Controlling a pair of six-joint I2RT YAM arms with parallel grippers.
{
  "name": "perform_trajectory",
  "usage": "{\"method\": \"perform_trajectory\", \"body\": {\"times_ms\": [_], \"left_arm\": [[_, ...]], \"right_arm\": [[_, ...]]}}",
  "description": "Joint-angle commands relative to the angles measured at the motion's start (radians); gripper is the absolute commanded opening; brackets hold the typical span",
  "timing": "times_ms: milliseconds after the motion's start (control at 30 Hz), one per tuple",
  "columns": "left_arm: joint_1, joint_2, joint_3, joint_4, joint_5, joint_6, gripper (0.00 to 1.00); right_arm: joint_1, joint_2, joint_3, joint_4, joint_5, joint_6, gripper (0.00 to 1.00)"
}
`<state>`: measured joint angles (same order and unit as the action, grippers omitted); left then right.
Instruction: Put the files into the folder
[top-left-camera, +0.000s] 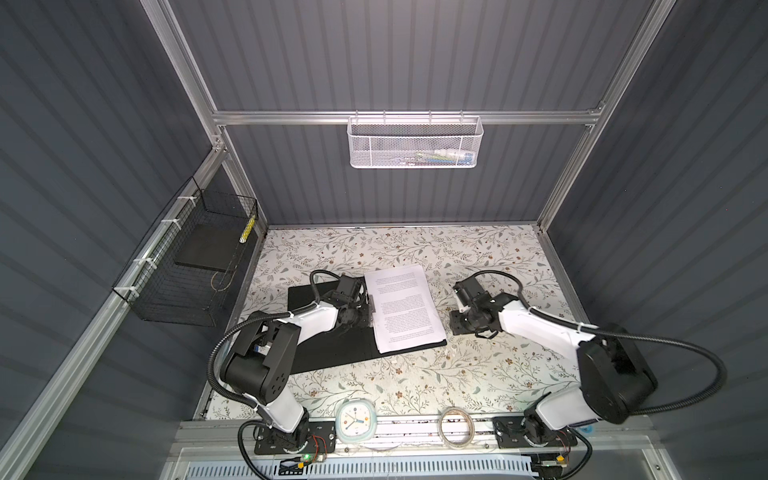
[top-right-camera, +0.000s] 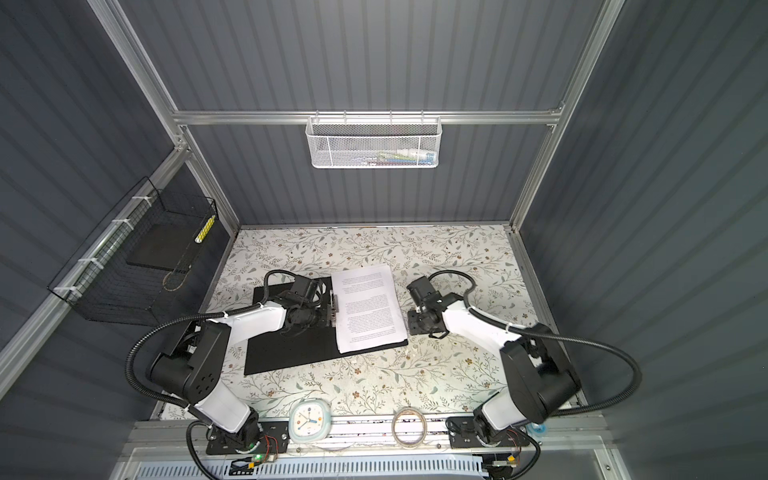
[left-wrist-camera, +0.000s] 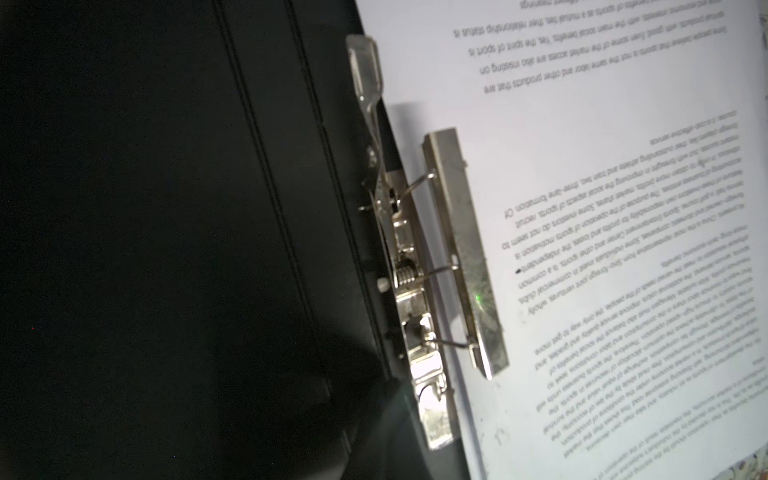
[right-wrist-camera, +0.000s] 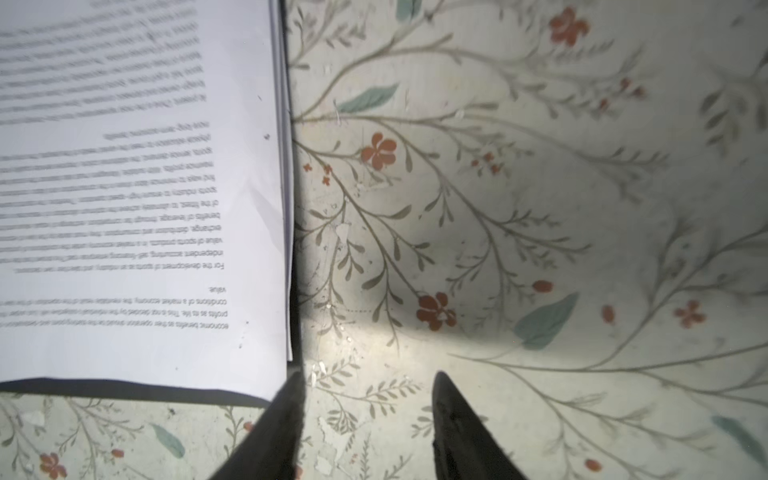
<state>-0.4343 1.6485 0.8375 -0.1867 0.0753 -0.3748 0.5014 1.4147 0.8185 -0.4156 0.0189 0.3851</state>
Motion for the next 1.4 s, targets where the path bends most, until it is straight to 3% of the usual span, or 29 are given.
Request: {"method": "perform_trajectory", "body": {"times_ms": [0, 100, 267, 400, 600, 967, 1367], "left_arm": [[-0.004, -0.005, -0.014, -0.039, -0.04, -0.009, 0.0], [-0.004, 0.008, -0.004, -0.025, -0.037, -0.011, 0.0], [-0.004, 0.034, 0.016, -0.047, -0.065, -0.023, 0.0], [-0.004, 0.054, 0.022, -0.029, -0.07, -0.028, 0.0], [-0.004, 0.102, 0.028, 0.008, -0.036, -0.036, 0.0], [-0.016, 0.061, -0.023, 0.041, 0.017, -0.049, 0.0], [-0.119, 0.122, 0.027, 0.119, 0.052, -0.111, 0.0]], "right_arm": [[-0.064, -0.124, -0.1, 0.225, -0.149, -0.012, 0.63], [-0.076, -0.221, -0.199, 0.415, -0.227, -0.018, 0.65], [-0.077, -0.35, -0.297, 0.548, -0.205, -0.065, 0.69], [-0.078, -0.388, -0.316, 0.547, -0.184, -0.139, 0.78], [-0.085, -0.419, -0.331, 0.575, -0.2, -0.167, 0.81], [-0.127, -0.479, -0.418, 0.752, -0.281, -0.104, 0.88], [-0.187, -0.475, -0.403, 0.653, -0.307, -0.066, 0.9]]}}
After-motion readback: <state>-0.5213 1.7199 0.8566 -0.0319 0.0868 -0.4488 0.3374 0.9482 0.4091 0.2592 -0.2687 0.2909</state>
